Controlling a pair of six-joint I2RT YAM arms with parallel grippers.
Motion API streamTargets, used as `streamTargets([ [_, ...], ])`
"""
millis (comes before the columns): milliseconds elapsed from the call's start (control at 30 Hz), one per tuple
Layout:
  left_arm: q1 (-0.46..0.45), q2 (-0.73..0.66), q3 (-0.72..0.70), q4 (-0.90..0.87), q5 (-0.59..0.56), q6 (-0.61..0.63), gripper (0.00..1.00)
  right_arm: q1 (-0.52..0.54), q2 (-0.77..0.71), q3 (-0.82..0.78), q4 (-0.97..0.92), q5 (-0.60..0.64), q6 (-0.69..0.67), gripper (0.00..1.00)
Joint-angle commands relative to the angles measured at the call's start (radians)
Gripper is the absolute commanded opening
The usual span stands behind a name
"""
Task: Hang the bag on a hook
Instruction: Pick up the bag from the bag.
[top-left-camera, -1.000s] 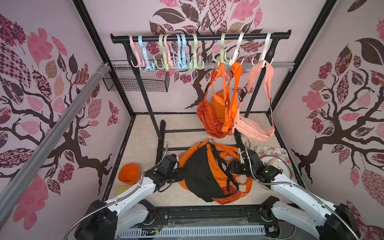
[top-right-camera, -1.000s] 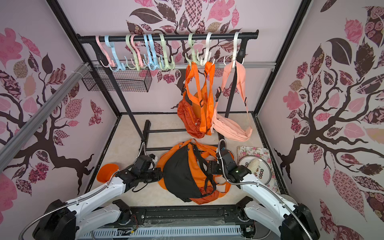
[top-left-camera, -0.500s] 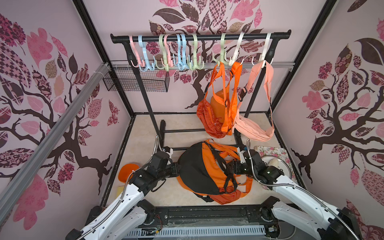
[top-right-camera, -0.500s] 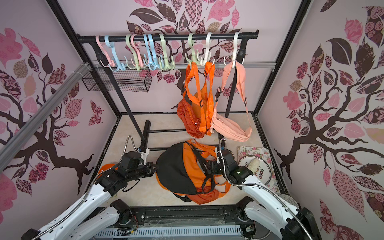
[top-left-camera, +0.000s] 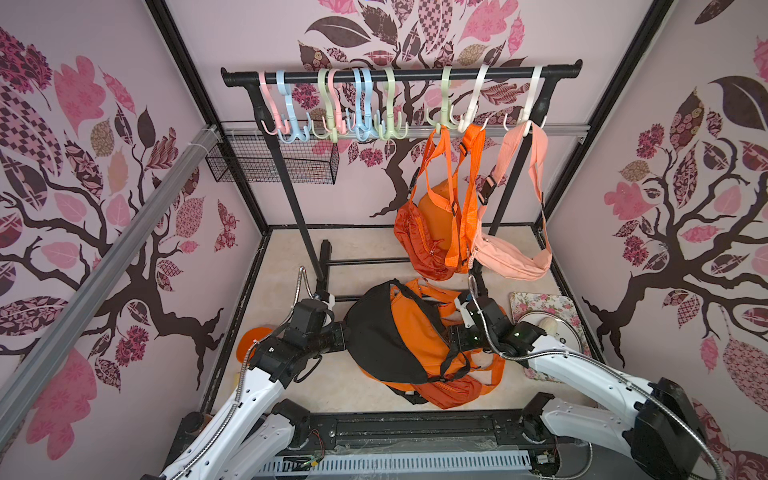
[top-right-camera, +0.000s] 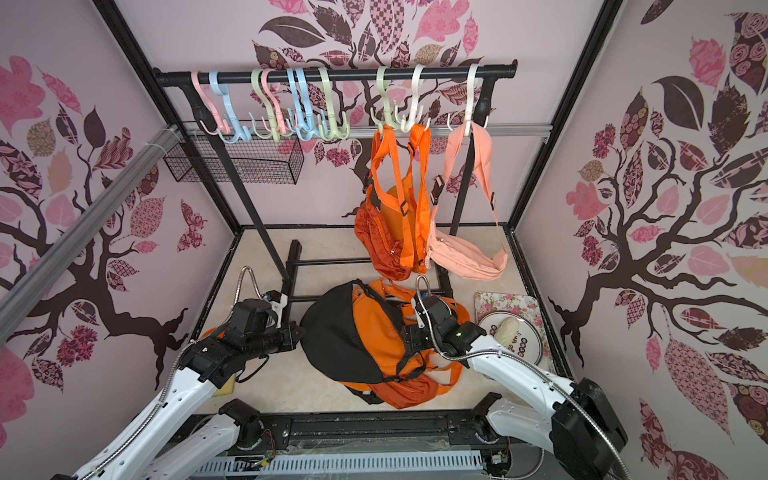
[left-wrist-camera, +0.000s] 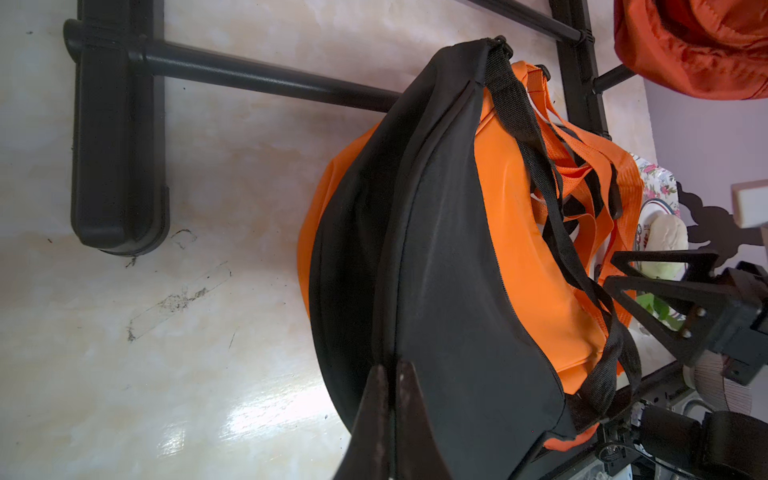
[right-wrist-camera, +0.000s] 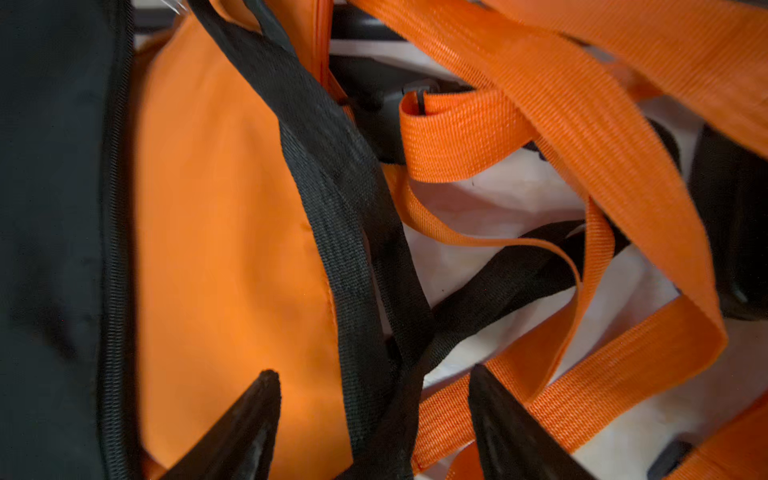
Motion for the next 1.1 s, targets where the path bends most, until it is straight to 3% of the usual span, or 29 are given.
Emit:
streamTargets([
  [0, 0.011, -0.011, 0.054, -0.004, 0.002, 0.026, 0.0, 0.007, 0.048, 0.056, 0.007, 0.042, -0.009, 0.73],
  [500, 0.011, -0.041, 0.035, 0.009, 0.011, 0.005, 0.0, 0.01, 0.252, 0.103, 0.082, 0.065, -0.033, 0.71],
  [767, 0.011, -0.058, 0.035, 0.003, 0.009, 0.002, 0.0, 0.01, 0.313, 0.136, 0.105, 0.143, -0.048, 0.52],
  [1067, 0.013, -0.075, 0.039, -0.003, 0.0, 0.003, 0.0, 0.009, 0.303, 0.181, 0.063, 0.205, -0.054, 0.08],
])
